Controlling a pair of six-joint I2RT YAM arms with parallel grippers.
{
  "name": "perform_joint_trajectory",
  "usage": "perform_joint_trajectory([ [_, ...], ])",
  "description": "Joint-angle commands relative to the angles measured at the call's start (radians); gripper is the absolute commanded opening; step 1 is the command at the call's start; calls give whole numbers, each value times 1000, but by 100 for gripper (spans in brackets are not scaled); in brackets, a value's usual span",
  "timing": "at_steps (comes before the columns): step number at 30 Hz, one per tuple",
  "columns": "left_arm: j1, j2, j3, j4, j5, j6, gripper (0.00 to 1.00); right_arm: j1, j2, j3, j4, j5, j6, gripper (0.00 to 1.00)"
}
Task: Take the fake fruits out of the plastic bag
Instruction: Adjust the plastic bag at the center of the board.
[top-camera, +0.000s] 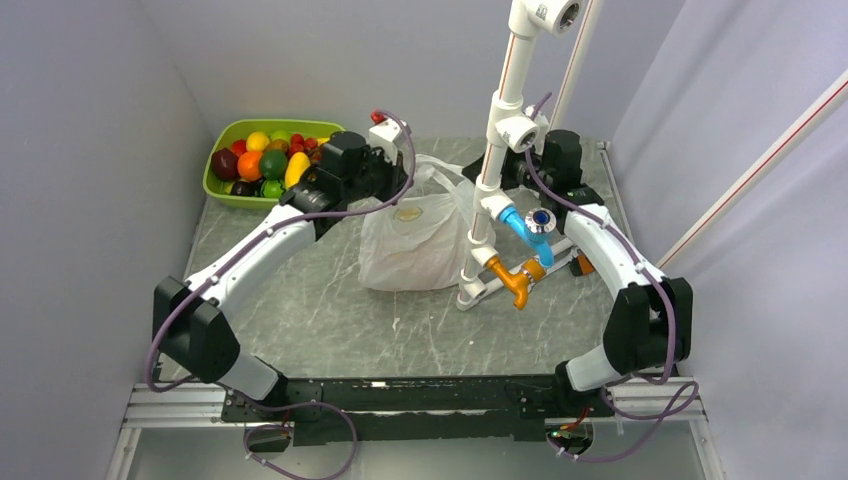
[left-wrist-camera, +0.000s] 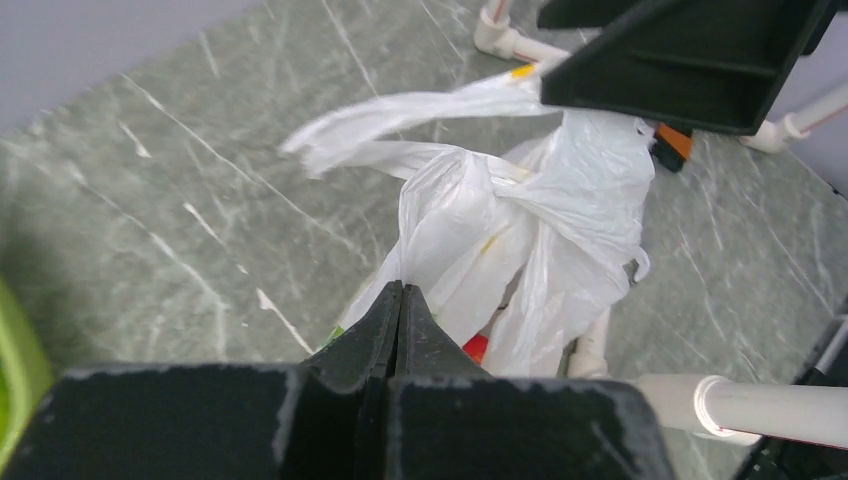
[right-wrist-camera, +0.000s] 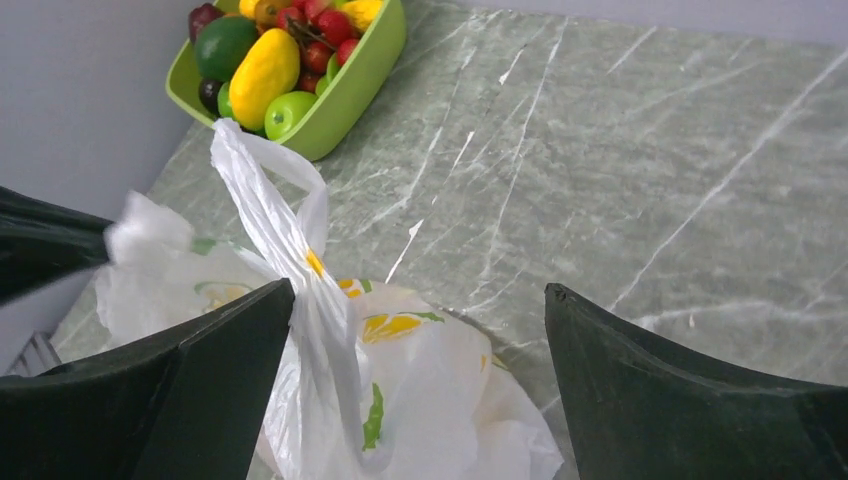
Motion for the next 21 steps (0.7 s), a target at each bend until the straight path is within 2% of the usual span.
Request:
perform_joint_trajectory([
  [1,-20,44,2,0,83,-31,0,27,46,133,-69,-82,-138,99],
  [5,-28,50,-1,5,105,-39,0,75,85,207,-158,-73,-241,99],
  [9,-29,35,1,-5,85,-36,0,87,116,263,-176,-141,-274,100],
  [15,-29,38,-3,-5,74,-32,0,121,165,360,-255,-127,-397,100],
  [21,-29,49,-5,-3,74,-40,0,135,246,461,-293,-217,-429,99],
])
